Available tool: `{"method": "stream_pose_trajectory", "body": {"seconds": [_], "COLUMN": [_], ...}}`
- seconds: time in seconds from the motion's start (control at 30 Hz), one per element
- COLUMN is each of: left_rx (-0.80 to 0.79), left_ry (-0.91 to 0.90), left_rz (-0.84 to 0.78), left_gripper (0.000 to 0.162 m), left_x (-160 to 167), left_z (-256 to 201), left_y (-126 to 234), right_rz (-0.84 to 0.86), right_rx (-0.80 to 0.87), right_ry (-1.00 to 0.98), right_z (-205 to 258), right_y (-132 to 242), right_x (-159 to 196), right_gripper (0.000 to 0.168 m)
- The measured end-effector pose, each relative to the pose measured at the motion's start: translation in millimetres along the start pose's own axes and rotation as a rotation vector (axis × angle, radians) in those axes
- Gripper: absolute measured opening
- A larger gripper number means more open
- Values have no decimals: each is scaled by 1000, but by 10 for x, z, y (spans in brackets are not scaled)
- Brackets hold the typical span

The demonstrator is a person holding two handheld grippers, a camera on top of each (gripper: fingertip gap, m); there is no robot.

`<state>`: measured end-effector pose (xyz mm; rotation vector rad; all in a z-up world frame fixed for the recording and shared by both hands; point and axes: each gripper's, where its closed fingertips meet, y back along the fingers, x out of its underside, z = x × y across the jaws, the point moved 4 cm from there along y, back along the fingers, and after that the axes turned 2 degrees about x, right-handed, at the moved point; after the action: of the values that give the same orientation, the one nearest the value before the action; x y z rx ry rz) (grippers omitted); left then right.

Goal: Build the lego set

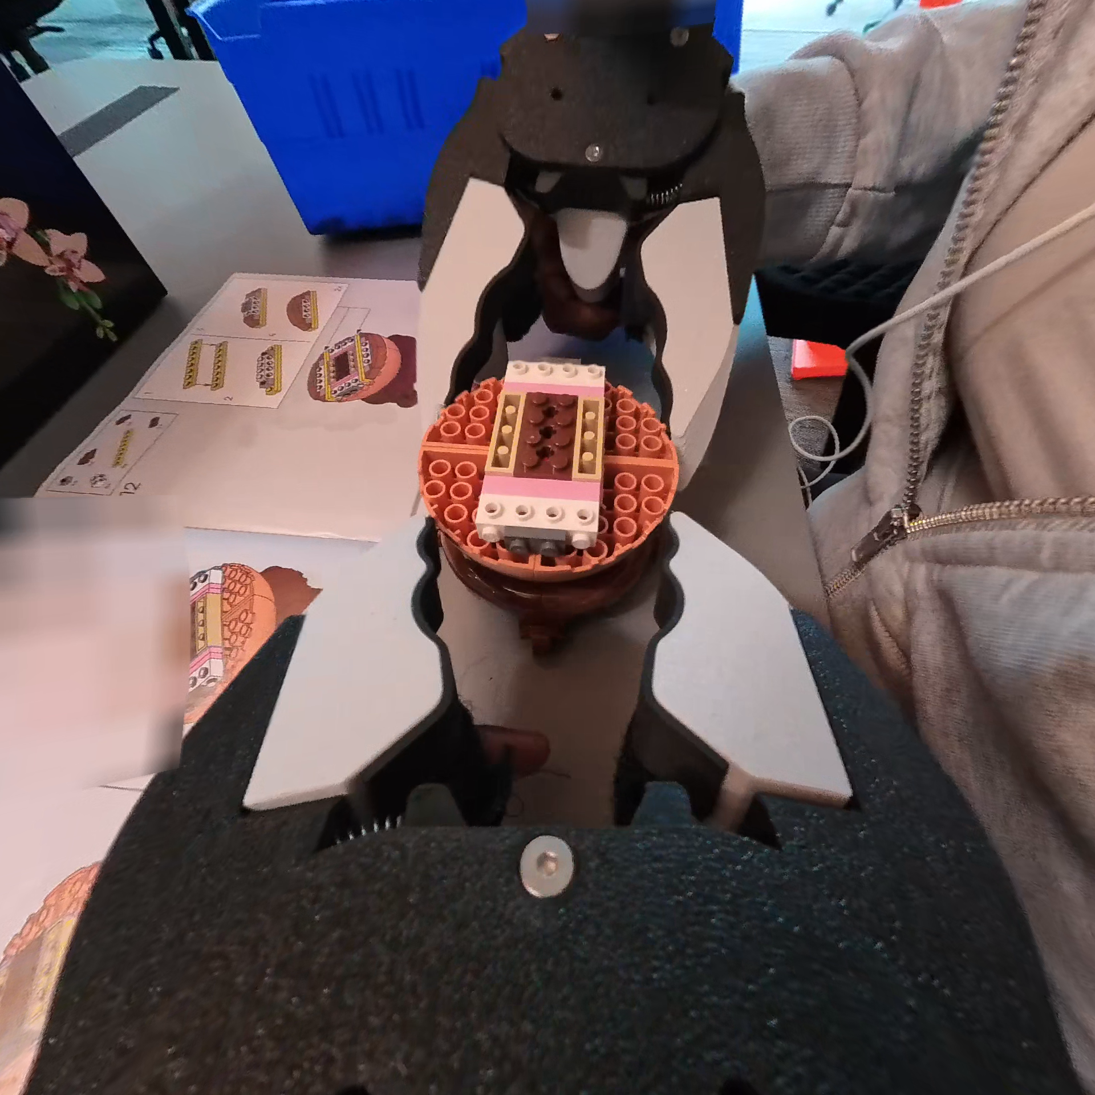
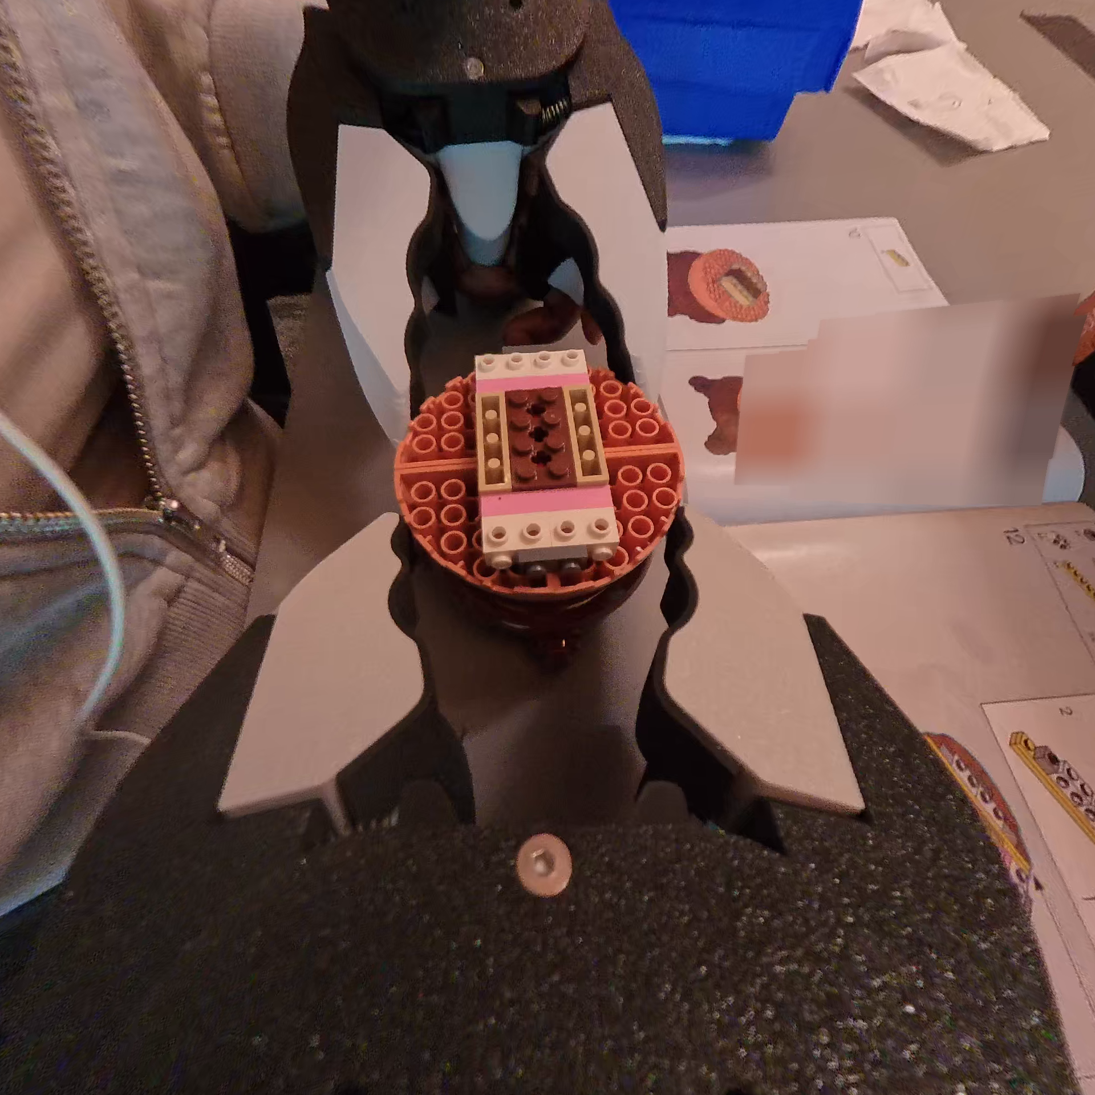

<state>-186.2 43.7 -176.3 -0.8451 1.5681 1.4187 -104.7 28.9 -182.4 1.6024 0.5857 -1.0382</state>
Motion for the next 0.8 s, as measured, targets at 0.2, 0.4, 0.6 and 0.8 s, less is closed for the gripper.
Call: {"method": "stream_pose_trajectory", "body": {"seconds": [0.2,0.4,0.6,0.8], "left_rx": [-23,-45,-51,-38], "left_ry": [34,48,79,109], "left_rz": [-37,72,103,77], "left_gripper": [69,69,69,69], "left_x": [-107,55,203,223], "left_z": [56,130,173,190], "left_y": [187,355,483,482], "right_rz": [-31,27,44,34], "right_rx": [-36,-51,-58,-62], "right_ry": [-7,7,-14,-24], "right_z": [-70,-112,-127,-137], "right_y": [-42,-312,-488,-493], "right_x": [-216,-239,-269,-274], "right_gripper": [81,81,81,81]}}
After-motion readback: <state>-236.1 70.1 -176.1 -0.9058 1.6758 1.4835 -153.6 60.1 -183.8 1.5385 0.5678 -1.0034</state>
